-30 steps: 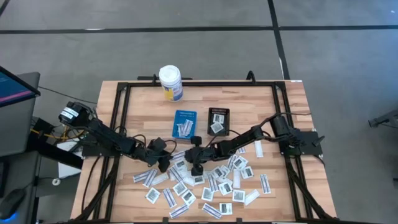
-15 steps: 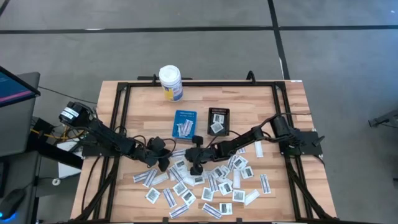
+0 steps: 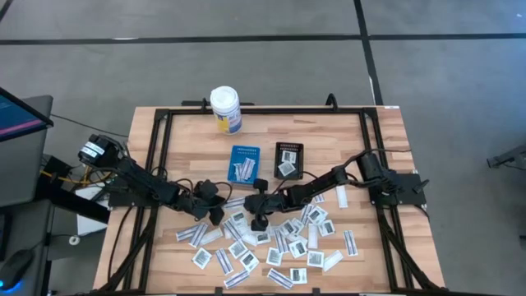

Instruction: Pick & Place First Aid Supplies

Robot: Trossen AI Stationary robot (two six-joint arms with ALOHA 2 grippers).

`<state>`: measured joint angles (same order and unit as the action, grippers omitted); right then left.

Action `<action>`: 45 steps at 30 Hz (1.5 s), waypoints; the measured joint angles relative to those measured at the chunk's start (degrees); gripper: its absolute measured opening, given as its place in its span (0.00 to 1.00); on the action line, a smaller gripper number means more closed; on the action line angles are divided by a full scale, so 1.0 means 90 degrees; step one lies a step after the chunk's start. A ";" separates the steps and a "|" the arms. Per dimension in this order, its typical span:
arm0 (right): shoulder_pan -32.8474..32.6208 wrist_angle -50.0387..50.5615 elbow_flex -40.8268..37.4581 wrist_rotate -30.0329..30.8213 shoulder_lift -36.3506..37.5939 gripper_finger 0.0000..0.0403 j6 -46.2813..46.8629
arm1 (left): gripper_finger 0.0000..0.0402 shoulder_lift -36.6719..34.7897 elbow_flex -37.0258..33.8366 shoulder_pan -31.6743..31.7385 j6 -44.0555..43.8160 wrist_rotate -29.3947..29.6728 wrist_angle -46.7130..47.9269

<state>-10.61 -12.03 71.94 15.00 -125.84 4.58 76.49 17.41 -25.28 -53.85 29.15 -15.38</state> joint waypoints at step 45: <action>-0.0123 0.2533 -0.0007 0.0671 0.1861 0.00 -0.0661 | 0.04 -0.1931 0.0862 0.2879 0.3935 -0.2619 0.0014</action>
<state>-11.72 10.76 71.88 21.04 -109.09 -1.37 59.11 25.17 0.63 -18.43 5.58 -15.25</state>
